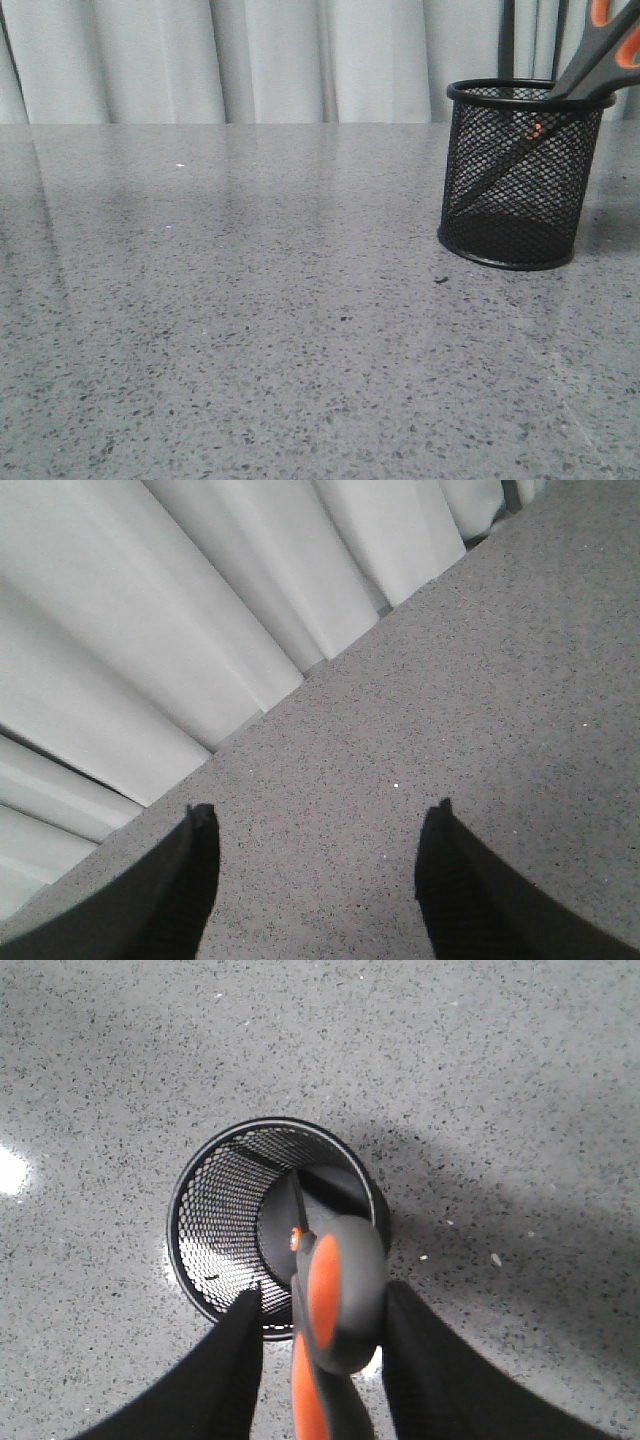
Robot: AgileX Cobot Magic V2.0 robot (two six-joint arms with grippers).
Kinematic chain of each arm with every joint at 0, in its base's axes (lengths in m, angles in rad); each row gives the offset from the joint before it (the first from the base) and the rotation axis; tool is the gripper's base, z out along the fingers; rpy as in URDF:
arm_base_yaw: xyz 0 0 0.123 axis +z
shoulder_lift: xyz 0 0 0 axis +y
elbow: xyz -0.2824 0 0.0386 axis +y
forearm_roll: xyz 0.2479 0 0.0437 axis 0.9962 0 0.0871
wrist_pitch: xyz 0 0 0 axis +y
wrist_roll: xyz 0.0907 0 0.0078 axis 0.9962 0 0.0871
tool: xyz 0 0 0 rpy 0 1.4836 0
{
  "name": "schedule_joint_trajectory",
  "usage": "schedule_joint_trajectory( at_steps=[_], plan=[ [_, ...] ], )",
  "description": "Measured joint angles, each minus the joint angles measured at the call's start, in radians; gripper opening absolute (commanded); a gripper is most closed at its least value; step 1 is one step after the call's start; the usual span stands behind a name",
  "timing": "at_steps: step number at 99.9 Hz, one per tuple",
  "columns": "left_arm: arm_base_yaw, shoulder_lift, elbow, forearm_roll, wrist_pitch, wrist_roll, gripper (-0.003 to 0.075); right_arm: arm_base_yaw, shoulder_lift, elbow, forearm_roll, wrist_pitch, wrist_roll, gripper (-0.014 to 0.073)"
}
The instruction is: Put scissors into bucket
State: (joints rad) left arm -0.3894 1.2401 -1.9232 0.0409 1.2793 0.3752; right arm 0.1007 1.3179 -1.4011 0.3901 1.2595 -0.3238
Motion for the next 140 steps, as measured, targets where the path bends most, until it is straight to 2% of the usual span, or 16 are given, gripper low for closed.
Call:
schedule_joint_trajectory(
  at_steps=[39,55,62,71,74,78,82,83,89,90,91,93,95,119,131,140],
  plan=[
    [0.000,0.000,0.000,0.002,0.000,0.000,0.0399,-0.002,-0.045,-0.186,-0.076,0.000,0.003,0.0265],
    [0.000,0.000,0.000,0.004,0.002,0.002,0.0399,-0.002,-0.099,-0.207,-0.076,-0.017,0.003,0.0257],
    [0.000,0.000,0.000,0.004,0.002,0.002,0.0399,-0.002,-0.122,-0.209,-0.076,-0.031,0.003,0.0190],
    [0.000,0.000,0.000,-0.001,0.002,0.002,0.0391,-0.002,-0.150,-0.209,-0.076,-0.048,0.003,0.0030],
    [0.000,0.000,0.000,0.000,0.002,0.002,0.0369,-0.002,-0.158,-0.209,-0.076,-0.054,0.003,-0.0037],
    [0.000,0.000,0.000,-0.001,0.002,0.002,0.0332,-0.002,-0.172,-0.203,-0.070,-0.071,0.003,-0.0075],
    [0.000,0.000,0.000,-0.003,0.002,0.002,0.0280,-0.002,-0.188,-0.187,-0.057,-0.091,0.003,-0.0065],
    [0.000,0.000,0.000,-0.003,0.002,0.002,0.0242,-0.002,-0.191,-0.183,-0.052,-0.101,0.003,-0.0064],
    [0.000,0.000,0.000,-0.003,0.002,0.002,0.0137,-0.002,-0.219,-0.141,-0.024,-0.145,0.003,-0.0065],
    [0.000,0.000,0.000,-0.003,0.002,0.002,0.0085,-0.002,-0.223,-0.135,-0.015,-0.158,0.003,-0.0065],
    [0.000,0.000,0.000,-0.003,0.002,0.002,0.0085,-0.002,-0.229,-0.123,-0.011,-0.165,0.003,-0.0065],
    [0.000,0.000,0.002,-0.003,0.002,0.002,0.0013,-0.002,-0.236,-0.104,0.003,-0.186,0.003,-0.0065],
    [0.000,0.000,0.002,-0.003,0.002,0.002,-0.0020,-0.002,-0.247,-0.083,0.017,-0.208,0.003,-0.0065],
    [0.000,-0.028,0.122,-0.027,-0.040,-0.020,-0.0021,-0.002,-0.410,0.218,0.109,-0.519,-0.006,-0.0066],
    [0.000,-0.118,0.284,-0.041,-0.183,-0.071,-0.0021,-0.002,-0.515,0.368,0.114,-0.660,-0.012,-0.0066],
    [0.000,-0.220,0.456,-0.041,-0.348,-0.106,-0.0021,-0.002,-0.598,0.474,0.119,-0.744,-0.034,-0.0066]
  ],
)
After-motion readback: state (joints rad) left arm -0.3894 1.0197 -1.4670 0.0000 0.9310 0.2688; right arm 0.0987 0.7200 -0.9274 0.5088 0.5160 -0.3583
